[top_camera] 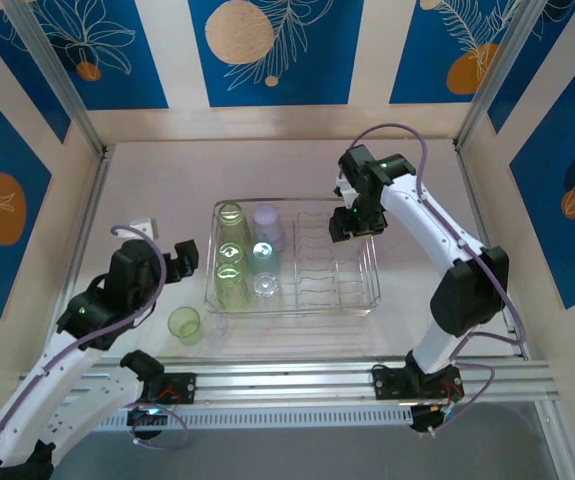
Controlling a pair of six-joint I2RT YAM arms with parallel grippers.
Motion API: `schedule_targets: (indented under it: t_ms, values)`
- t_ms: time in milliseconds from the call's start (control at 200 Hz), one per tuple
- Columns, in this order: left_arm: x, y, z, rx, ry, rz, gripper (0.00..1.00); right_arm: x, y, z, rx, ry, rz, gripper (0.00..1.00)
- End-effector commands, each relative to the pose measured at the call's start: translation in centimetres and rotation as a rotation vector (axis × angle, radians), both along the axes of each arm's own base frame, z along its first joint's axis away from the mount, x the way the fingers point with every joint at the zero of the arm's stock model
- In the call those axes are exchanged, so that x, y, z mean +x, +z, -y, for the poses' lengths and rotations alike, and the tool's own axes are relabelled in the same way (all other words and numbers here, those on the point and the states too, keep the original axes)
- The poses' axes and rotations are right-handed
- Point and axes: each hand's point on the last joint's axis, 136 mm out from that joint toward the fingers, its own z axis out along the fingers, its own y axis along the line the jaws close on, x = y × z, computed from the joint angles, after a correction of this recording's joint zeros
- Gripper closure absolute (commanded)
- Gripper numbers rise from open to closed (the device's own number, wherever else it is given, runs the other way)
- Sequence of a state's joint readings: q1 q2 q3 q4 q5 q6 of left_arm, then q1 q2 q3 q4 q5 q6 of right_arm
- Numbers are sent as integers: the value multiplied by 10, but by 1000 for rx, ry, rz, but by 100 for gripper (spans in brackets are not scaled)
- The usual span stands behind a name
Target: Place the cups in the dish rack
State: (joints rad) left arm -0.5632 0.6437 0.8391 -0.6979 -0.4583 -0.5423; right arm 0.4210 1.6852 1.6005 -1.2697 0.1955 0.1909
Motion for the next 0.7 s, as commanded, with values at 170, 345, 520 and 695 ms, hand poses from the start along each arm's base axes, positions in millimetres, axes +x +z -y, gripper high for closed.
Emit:
schedule_targets:
  t_ms: [170, 345, 520, 695]
  values:
    - [-5, -9, -13, 70, 26, -5, 0, 5, -15, 20, -140, 38, -4, 100]
    - [-3, -11, -11, 69, 17, -1, 0, 9, -28, 12, -105, 71, 8, 100]
    - [-3, -12, -10, 69, 15, -2, 0, 14, -42, 15, -137, 101, 20, 100]
    - [-3, -13, -10, 65, 16, -2, 0, 22, -47, 13, -137, 122, 59, 100]
